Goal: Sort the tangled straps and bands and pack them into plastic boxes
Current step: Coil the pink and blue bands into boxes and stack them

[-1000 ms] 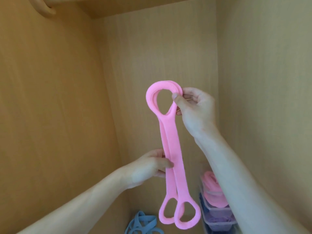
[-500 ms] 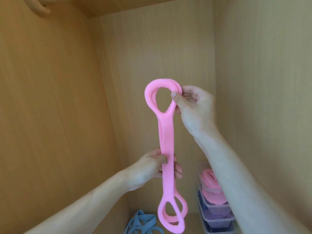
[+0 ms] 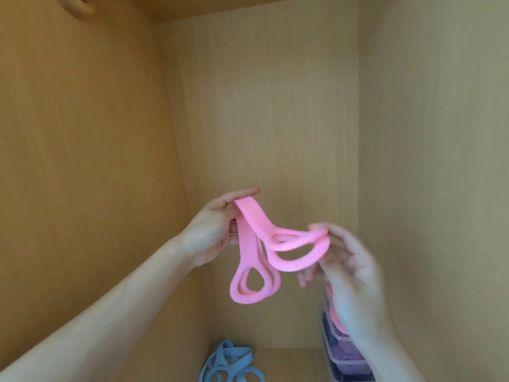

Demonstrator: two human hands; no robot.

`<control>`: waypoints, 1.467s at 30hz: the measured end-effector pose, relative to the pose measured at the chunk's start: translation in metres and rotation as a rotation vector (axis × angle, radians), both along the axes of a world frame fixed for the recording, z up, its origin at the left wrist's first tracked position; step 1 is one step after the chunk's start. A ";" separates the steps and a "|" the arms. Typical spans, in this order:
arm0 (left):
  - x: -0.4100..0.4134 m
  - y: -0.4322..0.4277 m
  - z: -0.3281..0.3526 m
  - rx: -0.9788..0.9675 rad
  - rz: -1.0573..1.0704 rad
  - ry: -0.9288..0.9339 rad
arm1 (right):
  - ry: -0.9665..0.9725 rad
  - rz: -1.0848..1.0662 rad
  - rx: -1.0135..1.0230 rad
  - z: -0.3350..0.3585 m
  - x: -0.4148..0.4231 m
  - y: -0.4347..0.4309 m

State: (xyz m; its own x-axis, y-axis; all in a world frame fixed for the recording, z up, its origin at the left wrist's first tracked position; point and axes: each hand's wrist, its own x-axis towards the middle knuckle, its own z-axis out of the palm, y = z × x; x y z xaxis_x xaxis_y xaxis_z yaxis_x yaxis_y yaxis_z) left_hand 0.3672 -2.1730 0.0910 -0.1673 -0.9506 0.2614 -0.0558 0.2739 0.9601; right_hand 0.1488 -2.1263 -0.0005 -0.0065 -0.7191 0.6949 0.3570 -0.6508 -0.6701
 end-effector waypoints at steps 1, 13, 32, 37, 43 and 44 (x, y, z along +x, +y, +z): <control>0.001 0.002 0.003 -0.017 -0.001 0.010 | 0.009 0.033 0.027 -0.011 0.002 0.001; -0.009 0.016 0.007 -0.056 -0.086 0.043 | 0.010 -0.029 0.470 -0.057 0.041 -0.006; -0.005 0.006 0.002 -0.054 0.013 0.194 | -0.124 0.297 0.570 -0.056 0.030 -0.005; 0.000 -0.004 -0.009 0.035 0.135 0.053 | -0.142 0.288 0.451 -0.034 0.014 0.007; -0.004 -0.007 -0.039 0.065 0.124 -0.366 | -0.112 0.190 0.403 -0.018 0.001 0.012; -0.005 -0.007 -0.042 0.084 0.105 -0.412 | -0.105 0.169 0.399 -0.017 0.000 0.013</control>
State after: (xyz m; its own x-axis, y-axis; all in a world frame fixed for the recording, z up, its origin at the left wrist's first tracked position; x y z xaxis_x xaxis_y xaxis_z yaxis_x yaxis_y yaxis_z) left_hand 0.3623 -2.1804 0.0495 -0.1426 -0.9831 0.1145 -0.4626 0.1685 0.8704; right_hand 0.1486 -2.1136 -0.0171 0.0791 -0.9279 0.3644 0.5155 -0.2748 -0.8117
